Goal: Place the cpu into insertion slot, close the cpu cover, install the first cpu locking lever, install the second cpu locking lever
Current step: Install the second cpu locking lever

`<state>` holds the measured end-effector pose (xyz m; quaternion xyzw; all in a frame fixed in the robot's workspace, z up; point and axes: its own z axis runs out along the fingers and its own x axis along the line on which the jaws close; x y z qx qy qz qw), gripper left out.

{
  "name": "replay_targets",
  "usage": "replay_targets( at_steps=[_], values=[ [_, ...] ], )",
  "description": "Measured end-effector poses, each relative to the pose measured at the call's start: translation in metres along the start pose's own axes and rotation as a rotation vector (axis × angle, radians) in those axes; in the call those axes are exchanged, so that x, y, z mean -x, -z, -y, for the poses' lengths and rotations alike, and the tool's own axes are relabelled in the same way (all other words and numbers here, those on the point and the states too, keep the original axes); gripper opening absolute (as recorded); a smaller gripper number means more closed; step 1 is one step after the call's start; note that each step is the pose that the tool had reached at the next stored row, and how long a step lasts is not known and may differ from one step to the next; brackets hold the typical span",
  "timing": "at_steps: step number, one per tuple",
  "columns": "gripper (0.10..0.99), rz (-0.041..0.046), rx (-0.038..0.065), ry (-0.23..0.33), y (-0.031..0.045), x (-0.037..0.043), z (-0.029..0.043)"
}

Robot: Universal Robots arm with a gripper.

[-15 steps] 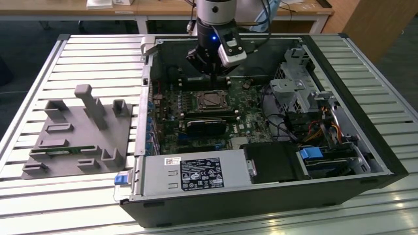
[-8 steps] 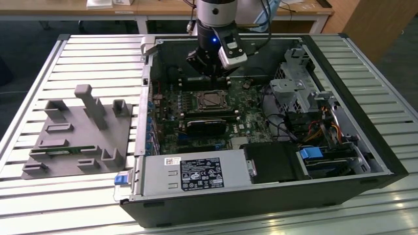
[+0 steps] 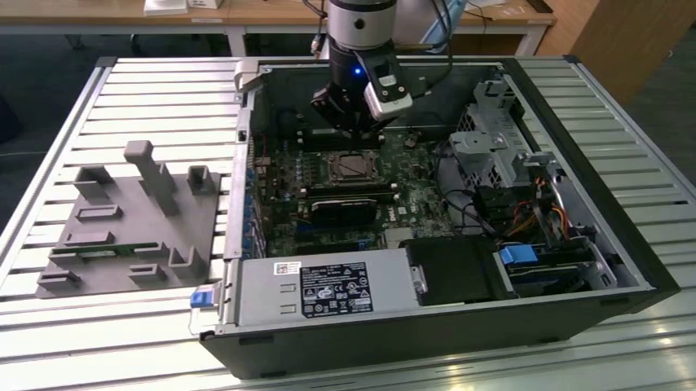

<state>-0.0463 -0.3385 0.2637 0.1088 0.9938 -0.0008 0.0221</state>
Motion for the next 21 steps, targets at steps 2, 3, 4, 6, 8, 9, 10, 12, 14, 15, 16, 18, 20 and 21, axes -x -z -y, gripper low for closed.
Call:
replay_targets(
  at_steps=[2,3,4,6,8,9,10,12,14,15,16,18,20,21],
  values=[
    [0.102,0.0001,0.000,0.000,-0.0009,0.0001,0.0008],
    [0.102,0.0000,0.000,0.000,-0.0014,0.0002,0.0011],
    [0.102,-0.0001,0.000,0.000,-0.0019,0.0002,0.0014],
    [0.102,-0.0003,0.001,0.000,-0.0030,0.0003,0.0022],
    [0.102,-0.0007,0.003,0.000,-0.0039,0.0004,0.0030],
    [0.102,-0.0009,0.004,0.000,-0.0043,0.0005,0.0035],
    [0.102,-0.0010,0.005,0.000,-0.0047,0.0005,0.0040],
    [0.102,-0.0011,0.005,0.000,-0.0048,0.0005,0.0041],
    [0.102,-0.0011,0.005,0.000,-0.0048,0.0005,0.0041],
    [0.102,-0.0013,0.005,0.000,-0.0047,0.0006,0.0045],
    [0.102,-0.0013,0.006,0.000,-0.0047,0.0008,0.0056],
    [0.102,-0.0016,0.008,0.000,-0.0051,0.0008,0.0079],
    [0.102,-0.0028,0.012,-0.001,-0.0057,-0.0001,0.0098],
    [0.102,-0.0034,0.015,-0.001,-0.0062,-0.0005,0.0106]
  ],
)
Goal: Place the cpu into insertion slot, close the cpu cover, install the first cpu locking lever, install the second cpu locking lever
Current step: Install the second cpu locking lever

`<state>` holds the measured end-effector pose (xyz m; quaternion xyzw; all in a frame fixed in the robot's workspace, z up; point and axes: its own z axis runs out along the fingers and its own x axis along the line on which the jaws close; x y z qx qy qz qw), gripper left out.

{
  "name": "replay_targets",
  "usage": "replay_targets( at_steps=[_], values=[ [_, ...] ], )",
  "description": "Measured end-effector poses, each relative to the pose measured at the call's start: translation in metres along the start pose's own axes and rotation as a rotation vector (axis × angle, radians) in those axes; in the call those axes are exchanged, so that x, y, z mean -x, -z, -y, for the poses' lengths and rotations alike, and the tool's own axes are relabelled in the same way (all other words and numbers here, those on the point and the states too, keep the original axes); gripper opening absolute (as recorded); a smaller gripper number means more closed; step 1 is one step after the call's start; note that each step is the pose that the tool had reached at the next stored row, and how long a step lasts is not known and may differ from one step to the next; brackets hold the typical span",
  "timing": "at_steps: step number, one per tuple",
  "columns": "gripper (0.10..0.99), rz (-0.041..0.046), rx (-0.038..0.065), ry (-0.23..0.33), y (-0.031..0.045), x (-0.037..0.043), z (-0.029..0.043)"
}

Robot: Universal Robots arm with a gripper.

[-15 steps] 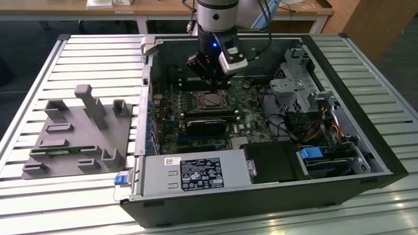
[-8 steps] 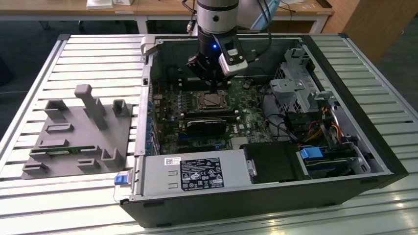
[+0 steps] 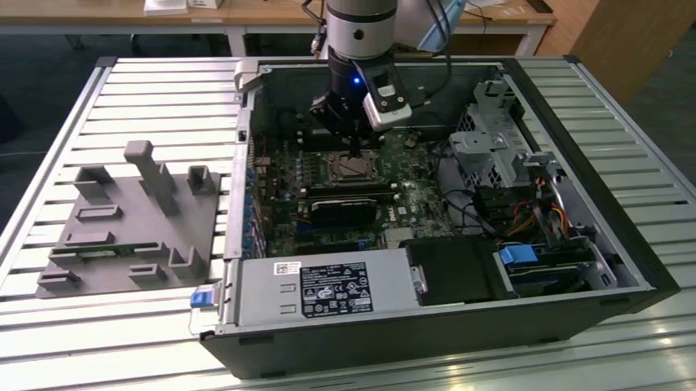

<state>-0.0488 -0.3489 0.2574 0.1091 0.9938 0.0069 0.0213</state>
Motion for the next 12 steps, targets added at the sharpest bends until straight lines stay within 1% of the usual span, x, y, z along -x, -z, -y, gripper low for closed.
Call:
replay_targets(
  at_steps=[2,3,4,6,7,8,9,12],
  values=[
    [0.102,-0.0017,0.008,0.000,-0.0012,-0.0005,0.0017],
    [0.102,-0.0029,0.013,-0.001,-0.0019,-0.0010,0.0023],
    [0.102,-0.0048,0.022,-0.001,-0.0024,-0.0011,0.0027],
    [0.102,-0.0093,0.042,-0.002,-0.0034,-0.0013,0.0034],
    [0.102,-0.0105,0.048,-0.002,-0.0038,-0.0013,0.0042],
    [0.102,-0.0113,0.051,-0.002,-0.0043,-0.0012,0.0055],
    [0.102,-0.0116,0.053,-0.002,-0.0046,-0.0012,0.0066],
    [0.102,-0.0120,0.054,-0.002,-0.0058,-0.0010,0.0096]
  ],
)
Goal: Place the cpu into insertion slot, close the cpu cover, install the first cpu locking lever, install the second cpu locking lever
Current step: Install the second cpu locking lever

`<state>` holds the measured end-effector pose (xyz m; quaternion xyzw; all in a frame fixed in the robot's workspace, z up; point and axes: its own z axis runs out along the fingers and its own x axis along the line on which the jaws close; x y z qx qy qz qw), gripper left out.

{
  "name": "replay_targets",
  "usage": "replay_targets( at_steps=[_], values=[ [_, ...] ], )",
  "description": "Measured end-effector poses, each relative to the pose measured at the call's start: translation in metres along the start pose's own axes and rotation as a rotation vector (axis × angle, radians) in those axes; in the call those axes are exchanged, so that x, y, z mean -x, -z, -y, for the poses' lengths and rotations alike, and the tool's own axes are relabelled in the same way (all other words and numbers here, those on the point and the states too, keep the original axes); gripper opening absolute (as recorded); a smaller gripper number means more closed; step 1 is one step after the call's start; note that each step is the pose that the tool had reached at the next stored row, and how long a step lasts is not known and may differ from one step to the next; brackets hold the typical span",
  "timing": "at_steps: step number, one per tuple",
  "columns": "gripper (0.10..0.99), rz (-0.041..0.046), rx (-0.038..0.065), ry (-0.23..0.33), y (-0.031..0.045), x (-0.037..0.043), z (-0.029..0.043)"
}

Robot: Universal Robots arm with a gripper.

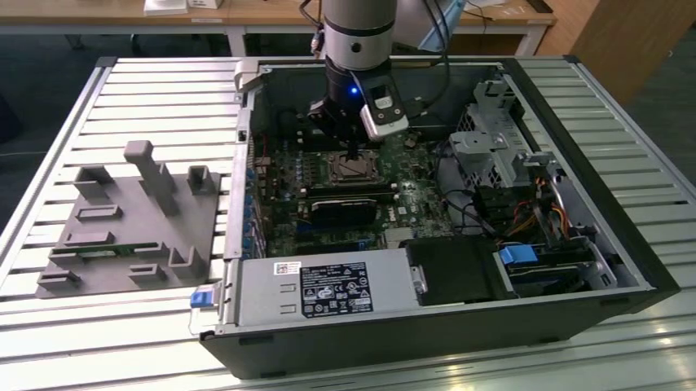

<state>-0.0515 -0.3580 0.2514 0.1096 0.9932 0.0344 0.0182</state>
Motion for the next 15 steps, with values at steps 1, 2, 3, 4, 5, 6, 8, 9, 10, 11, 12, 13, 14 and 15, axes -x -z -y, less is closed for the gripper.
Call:
replay_targets(
  at_steps=[1,2,3,4,5,6,8,9,10,11,12,13,14,15],
  values=[
    [0.102,-0.0003,0.002,0.000,-0.0007,0.0002,0.0012],
    [0.102,-0.0007,0.003,0.000,-0.0014,0.0004,0.0022],
    [0.102,-0.0009,0.004,0.000,-0.0021,0.0006,0.0032],
    [0.102,-0.0011,0.005,0.000,-0.0028,0.0008,0.0041],
    [0.102,-0.0013,0.006,0.000,-0.0035,0.0009,0.0049],
    [0.102,-0.0015,0.007,0.000,-0.0041,0.0011,0.0059],
    [0.102,-0.0018,0.008,0.000,-0.0050,0.0015,0.0079],
    [0.102,-0.0019,0.009,0.000,-0.0053,0.0018,0.0091],
    [0.102,-0.0021,0.009,0.000,-0.0055,0.0020,0.0103],
    [0.102,-0.0024,0.011,0.000,-0.0059,0.0022,0.0113],
    [0.102,-0.0033,0.014,-0.001,-0.0064,0.0024,0.0123],
    [0.102,-0.0047,0.021,-0.001,-0.0072,0.0026,0.0131],
    [0.102,-0.0060,0.027,-0.001,-0.0082,0.0027,0.0139],
    [0.102,-0.0070,0.032,-0.001,-0.0090,0.0029,0.0148]
  ],
)
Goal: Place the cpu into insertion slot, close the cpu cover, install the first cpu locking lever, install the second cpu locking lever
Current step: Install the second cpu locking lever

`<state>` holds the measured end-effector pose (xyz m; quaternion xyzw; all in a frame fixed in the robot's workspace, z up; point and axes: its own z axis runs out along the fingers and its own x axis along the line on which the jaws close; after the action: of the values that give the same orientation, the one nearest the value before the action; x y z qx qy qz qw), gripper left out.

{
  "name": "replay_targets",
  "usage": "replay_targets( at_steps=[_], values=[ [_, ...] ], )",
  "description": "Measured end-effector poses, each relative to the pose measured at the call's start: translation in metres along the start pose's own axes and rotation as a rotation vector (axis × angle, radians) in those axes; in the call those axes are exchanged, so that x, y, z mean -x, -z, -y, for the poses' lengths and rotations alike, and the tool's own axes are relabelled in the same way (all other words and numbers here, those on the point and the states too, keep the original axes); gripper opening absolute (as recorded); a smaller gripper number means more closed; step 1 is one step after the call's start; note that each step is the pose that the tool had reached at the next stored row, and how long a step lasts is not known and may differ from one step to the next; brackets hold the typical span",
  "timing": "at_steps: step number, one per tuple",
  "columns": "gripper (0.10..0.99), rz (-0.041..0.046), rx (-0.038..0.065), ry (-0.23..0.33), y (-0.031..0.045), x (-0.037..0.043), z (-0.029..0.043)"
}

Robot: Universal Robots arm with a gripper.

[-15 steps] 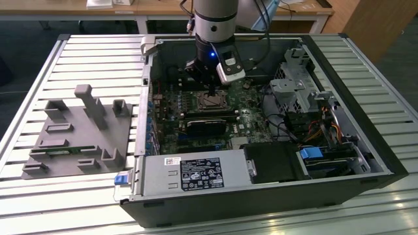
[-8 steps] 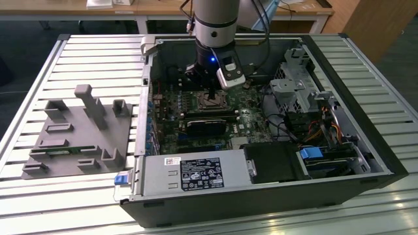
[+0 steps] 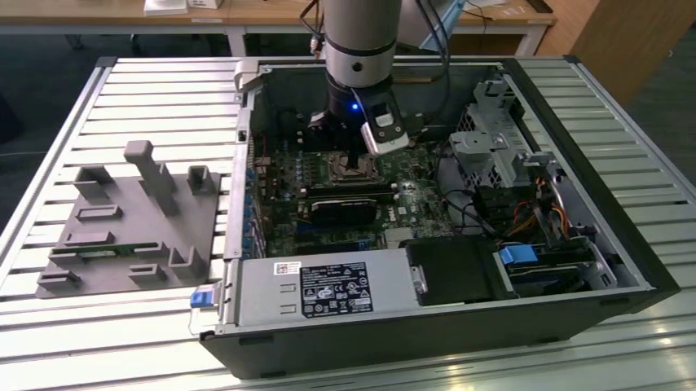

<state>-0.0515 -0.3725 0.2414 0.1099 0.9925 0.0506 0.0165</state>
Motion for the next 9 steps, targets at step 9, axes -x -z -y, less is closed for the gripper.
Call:
replay_targets(
  at_steps=[9],
  values=[
    [0.102,-0.0035,0.016,0.000,-0.0054,-0.0014,0.0064]
  ],
)
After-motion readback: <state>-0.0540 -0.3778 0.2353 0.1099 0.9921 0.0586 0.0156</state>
